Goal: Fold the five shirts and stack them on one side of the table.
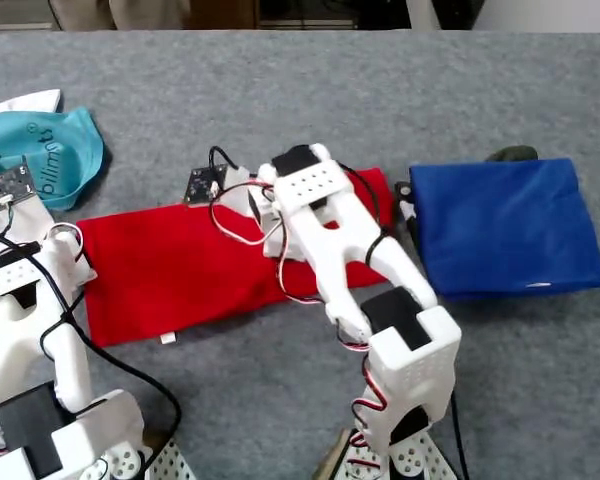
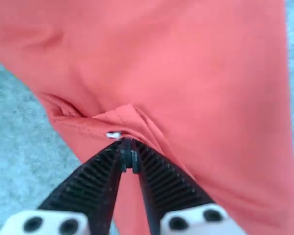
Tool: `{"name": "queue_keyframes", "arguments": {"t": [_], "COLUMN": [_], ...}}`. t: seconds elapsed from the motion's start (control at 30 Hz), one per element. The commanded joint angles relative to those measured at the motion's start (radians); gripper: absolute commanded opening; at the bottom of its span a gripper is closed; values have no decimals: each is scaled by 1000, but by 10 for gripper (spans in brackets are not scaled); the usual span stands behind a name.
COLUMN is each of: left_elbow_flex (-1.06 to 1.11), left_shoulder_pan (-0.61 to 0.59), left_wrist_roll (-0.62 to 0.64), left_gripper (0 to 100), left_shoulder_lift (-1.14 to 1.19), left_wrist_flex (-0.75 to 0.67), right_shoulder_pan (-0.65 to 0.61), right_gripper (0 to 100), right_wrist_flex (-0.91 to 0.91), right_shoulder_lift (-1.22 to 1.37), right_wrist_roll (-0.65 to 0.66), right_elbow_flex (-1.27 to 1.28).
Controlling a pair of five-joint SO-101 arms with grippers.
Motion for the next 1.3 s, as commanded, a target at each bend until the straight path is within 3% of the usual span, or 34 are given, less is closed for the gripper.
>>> {"name": "queue_keyframes", "arguments": {"t": [0.0, 0.13, 0.3, 0.63, 0.73, 0.87, 1.07, 1.27], "left_elbow_flex": [-38, -38, -38, -46, -103, -190, -381, -479], "left_shoulder_pan": [14, 14, 14, 5, -3, -11, -9, -37], "left_wrist_roll": [6, 8, 8, 9, 9, 9, 3, 2], "left_gripper": [25, 25, 25, 25, 29, 117, 143, 143], "left_shoulder_lift": [-4, -5, -7, -16, -22, -33, -10, 143], "left_wrist_flex": [-12, -11, -9, 0, 101, 249, 588, 649], "right_shoulder_pan": [-54, -97, -50, 4, 51, 157, 274, 305], "right_gripper": [5, 5, 5, 5, 5, 5, 5, 5], "right_wrist_flex": [17, -35, -55, 285, 370, 450, 450, 443], "right_shoulder_lift": [-13, 94, 191, 15, -39, -90, -205, -323], "right_wrist_roll": [-41, -103, -184, -198, -198, -199, -201, -198], "right_elbow_flex": [-50, -38, -94, -398, -492, -565, -450, -306]}}
